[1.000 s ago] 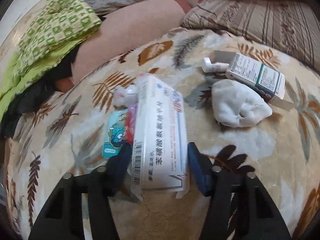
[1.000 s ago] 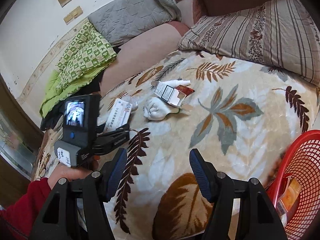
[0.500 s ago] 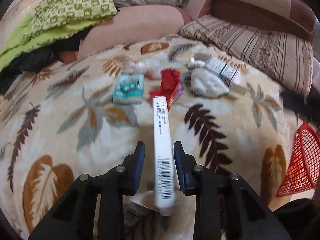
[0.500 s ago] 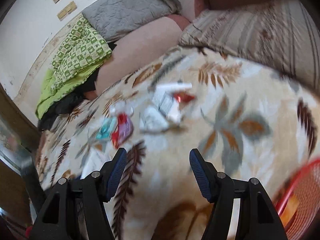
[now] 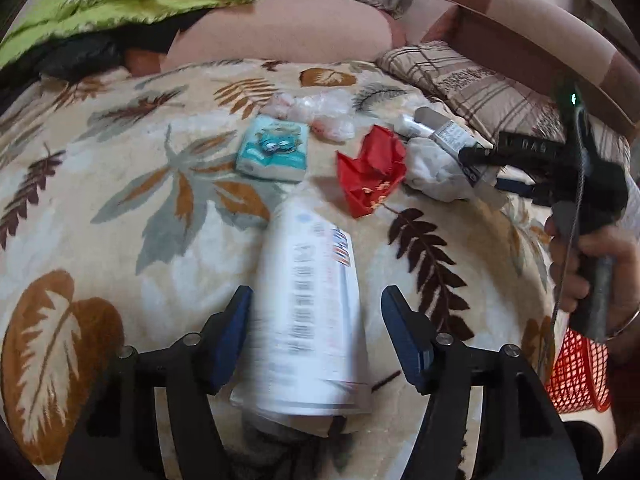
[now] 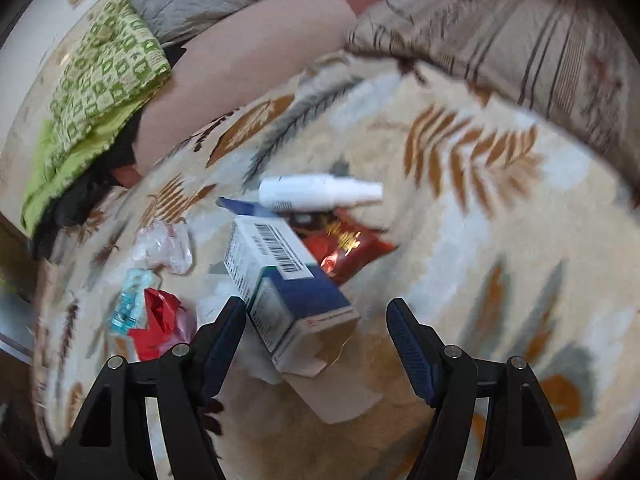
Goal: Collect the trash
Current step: 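Grasp the white medicine box with the left tool while the right tool grasps the blue-and-white box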
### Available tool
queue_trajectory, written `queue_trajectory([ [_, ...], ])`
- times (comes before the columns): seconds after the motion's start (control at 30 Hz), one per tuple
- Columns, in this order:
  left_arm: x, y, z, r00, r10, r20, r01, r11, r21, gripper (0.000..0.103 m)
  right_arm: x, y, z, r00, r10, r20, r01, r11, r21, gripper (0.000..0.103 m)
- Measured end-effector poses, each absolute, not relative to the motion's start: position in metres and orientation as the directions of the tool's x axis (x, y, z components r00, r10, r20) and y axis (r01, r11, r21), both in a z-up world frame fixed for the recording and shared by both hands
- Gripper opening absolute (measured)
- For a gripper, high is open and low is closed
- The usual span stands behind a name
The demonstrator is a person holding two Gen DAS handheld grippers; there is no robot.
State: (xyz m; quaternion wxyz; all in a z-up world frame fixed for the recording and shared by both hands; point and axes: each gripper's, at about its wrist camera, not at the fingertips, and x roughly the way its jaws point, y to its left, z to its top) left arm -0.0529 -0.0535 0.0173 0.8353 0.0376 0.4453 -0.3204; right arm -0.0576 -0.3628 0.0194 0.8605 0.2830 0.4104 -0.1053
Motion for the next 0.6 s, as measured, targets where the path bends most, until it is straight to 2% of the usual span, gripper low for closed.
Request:
queue_trajectory([
  [0.07,-0.048,-0.051,0.015,0.388,-0.502,-0.773,0.55,0.799,-0.243,0.069,-0.06,-0.36,0.017,0.669,0.076,-0.739,0.402,0.8,0.446,0.057],
  [0.13,-0.047,-0.051,0.014,0.392,-0.5,-0.772,0.548,0.801,-0.241,0.069,-0.066,-0.35,0.022,0.678,0.052,-0.733,0.396,0.814,0.425,0.048],
  [0.23,-0.051,-0.056,0.012,0.41,-0.479,-0.776,0.559,0.804,-0.201,0.069,-0.08,-0.332,0.034,0.704,0.02,-0.71,0.373,0.84,0.394,0.047],
  [0.37,-0.051,-0.057,0.012,0.438,-0.448,-0.779,0.562,0.813,-0.152,0.053,-0.113,-0.304,0.056,0.739,-0.019,-0.674,0.346,0.868,0.355,0.047],
  [0.5,-0.052,-0.055,0.011,0.447,-0.442,-0.778,0.556,0.819,-0.146,0.052,-0.142,-0.273,0.058,0.737,0.013,-0.676,0.334,0.862,0.381,0.047],
  [0.6,-0.055,-0.053,0.012,0.453,-0.437,-0.777,0.552,0.822,-0.141,0.052,-0.149,-0.249,0.047,0.692,0.038,-0.72,0.332,0.87,0.365,0.047],
])
